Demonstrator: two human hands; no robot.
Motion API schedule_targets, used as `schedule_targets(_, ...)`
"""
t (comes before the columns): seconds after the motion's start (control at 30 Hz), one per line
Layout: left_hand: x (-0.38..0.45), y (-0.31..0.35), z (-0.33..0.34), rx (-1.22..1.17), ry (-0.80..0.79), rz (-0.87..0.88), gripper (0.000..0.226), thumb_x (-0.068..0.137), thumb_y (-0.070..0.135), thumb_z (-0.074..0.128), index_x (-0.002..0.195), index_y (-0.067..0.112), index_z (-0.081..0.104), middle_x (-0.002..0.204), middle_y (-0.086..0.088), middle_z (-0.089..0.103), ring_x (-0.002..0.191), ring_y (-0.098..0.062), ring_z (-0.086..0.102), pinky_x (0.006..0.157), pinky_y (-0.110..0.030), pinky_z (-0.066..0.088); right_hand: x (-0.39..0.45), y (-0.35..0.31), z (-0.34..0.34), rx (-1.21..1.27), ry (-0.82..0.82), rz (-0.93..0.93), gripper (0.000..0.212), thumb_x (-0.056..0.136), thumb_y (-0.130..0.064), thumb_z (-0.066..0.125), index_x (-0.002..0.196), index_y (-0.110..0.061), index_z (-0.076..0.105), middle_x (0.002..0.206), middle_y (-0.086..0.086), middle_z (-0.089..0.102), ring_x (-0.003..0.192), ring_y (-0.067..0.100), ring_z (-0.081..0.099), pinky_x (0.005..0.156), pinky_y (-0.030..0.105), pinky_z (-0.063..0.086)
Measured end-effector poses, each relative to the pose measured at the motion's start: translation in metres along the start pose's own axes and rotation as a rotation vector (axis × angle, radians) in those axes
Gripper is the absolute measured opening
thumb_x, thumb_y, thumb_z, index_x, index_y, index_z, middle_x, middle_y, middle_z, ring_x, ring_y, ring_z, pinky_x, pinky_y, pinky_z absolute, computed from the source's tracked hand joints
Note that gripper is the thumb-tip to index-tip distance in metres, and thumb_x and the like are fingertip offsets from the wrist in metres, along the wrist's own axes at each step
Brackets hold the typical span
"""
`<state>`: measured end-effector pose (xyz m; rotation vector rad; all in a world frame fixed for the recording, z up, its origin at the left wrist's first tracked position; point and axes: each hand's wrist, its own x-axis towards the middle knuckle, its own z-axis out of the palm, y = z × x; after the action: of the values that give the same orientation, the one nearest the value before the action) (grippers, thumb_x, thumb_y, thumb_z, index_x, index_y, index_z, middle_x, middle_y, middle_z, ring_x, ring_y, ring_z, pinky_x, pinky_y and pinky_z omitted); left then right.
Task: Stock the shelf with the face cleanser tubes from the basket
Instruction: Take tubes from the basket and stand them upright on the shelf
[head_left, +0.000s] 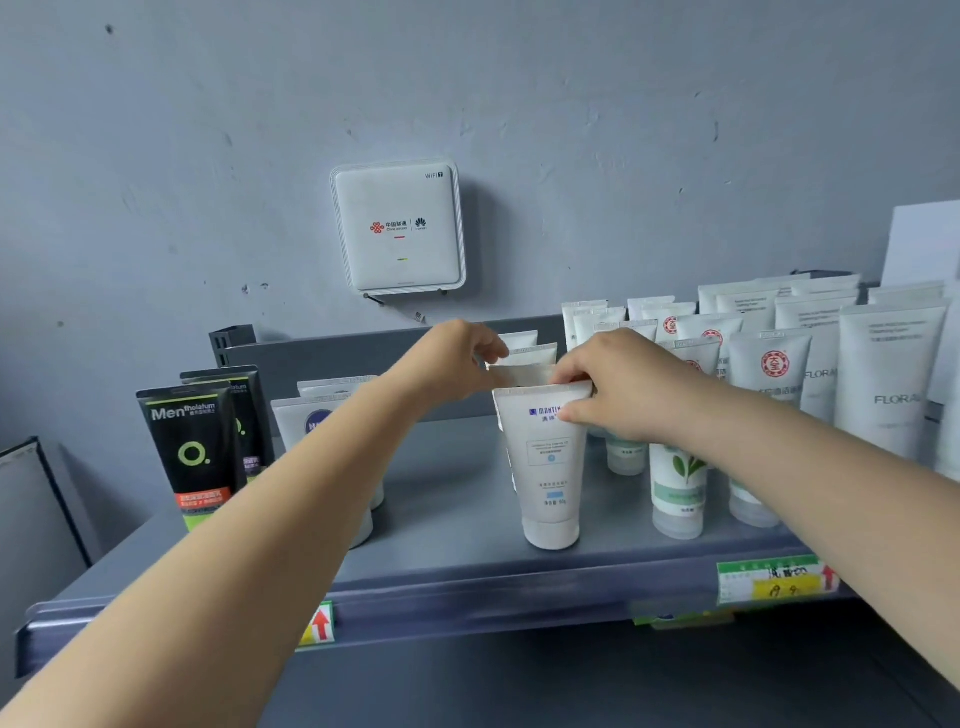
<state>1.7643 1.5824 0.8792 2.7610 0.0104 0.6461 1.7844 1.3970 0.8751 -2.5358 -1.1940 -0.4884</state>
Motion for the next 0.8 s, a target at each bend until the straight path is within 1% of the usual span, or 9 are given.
schedule_targets(0.07,0.003,0.0,0.005,0.003,-0.047,-0.002,0.023,0.081,0.011,0.065,0.104,0.011,0.069,0.084,0.002,0.064,0.077,-0.013,0.055,0.057,-0.018,0.038,0.001,-0.001,0.003,0.027,0.015,0.025,0.027,0.083,-0.023,0.066,0.109,-0.02,0.067,0.113,-0.001,0.064,0.106,0.017,0.056,0.086,0.026,0.042)
schedule_targets(0.13,0.004,-0.002,0.007,-0.032,-0.053,-0.018,0.019,0.079,0.006,0.066,0.097,0.01,0.072,0.068,0.006,0.06,0.067,-0.012,0.055,0.059,-0.015,0.04,0.003,-0.002,0.007,0.053,0.028,0.049,0.028,0.083,-0.024,0.066,0.11,-0.021,0.067,0.112,0.0,0.064,0.104,0.018,0.056,0.086,0.026,0.044)
schedule_targets(0.2,0.006,-0.004,0.007,-0.065,-0.05,-0.036,0.016,0.077,0.008,0.068,0.092,0.011,0.072,0.064,0.008,0.059,0.058,-0.005,0.052,0.055,-0.011,0.04,0.004,-0.002,0.009,0.066,0.037,0.055,0.027,0.083,-0.023,0.066,0.11,-0.02,0.067,0.11,0.0,0.065,0.103,0.018,0.057,0.084,0.025,0.043)
schedule_targets(0.23,0.007,-0.006,0.007,-0.073,-0.05,-0.042,0.014,0.077,0.01,0.07,0.091,0.012,0.072,0.065,0.006,0.061,0.057,-0.005,0.052,0.053,-0.009,0.039,0.005,-0.002,0.01,0.069,0.041,0.055,0.027,0.083,-0.023,0.066,0.11,-0.02,0.067,0.11,0.0,0.065,0.102,0.018,0.057,0.083,0.025,0.043)
schedule_targets(0.3,0.009,-0.008,0.007,-0.078,-0.045,-0.046,0.012,0.078,0.012,0.071,0.09,0.012,0.073,0.072,-0.001,0.065,0.059,-0.01,0.054,0.053,-0.011,0.04,0.006,-0.003,0.011,0.081,0.045,0.061,0.026,0.083,-0.022,0.065,0.109,-0.02,0.067,0.109,0.0,0.065,0.101,0.017,0.057,0.082,0.025,0.043)
schedule_targets(0.4,0.01,-0.01,0.006,-0.09,-0.049,-0.05,0.009,0.078,0.013,0.072,0.086,0.013,0.073,0.073,-0.002,0.067,0.057,-0.008,0.055,0.05,-0.008,0.04,0.009,-0.004,0.014,0.081,0.046,0.061,0.024,0.083,-0.022,0.065,0.108,-0.02,0.067,0.109,0.0,0.065,0.1,0.018,0.057,0.082,0.027,0.045)
schedule_targets(0.53,0.012,-0.011,0.005,-0.094,-0.061,-0.052,0.008,0.078,0.011,0.071,0.085,0.013,0.073,0.075,-0.004,0.069,0.061,-0.011,0.057,0.056,-0.015,0.043,0.01,-0.005,0.014,0.09,0.034,0.057,0.026,0.084,-0.021,0.064,0.109,-0.02,0.067,0.11,0.0,0.065,0.101,0.018,0.057,0.085,0.028,0.047)
schedule_targets(0.67,0.013,-0.011,0.005,-0.104,-0.065,-0.058,0.008,0.077,0.011,0.071,0.085,0.012,0.072,0.083,-0.016,0.073,0.067,-0.016,0.058,0.068,-0.025,0.047,0.011,-0.005,0.013,0.076,0.015,0.05,0.026,0.084,-0.022,0.063,0.11,-0.019,0.066,0.112,0.001,0.065,0.102,0.018,0.057,0.086,0.028,0.046)
schedule_targets(0.8,0.012,-0.012,0.005,-0.107,-0.059,-0.061,0.01,0.077,0.013,0.072,0.087,0.01,0.073,0.086,-0.018,0.072,0.068,-0.017,0.058,0.071,-0.028,0.048,0.013,-0.004,0.013,0.058,0.004,0.045,0.028,0.084,-0.024,0.064,0.111,-0.019,0.066,0.115,0.001,0.063,0.105,0.019,0.056,0.086,0.029,0.046)
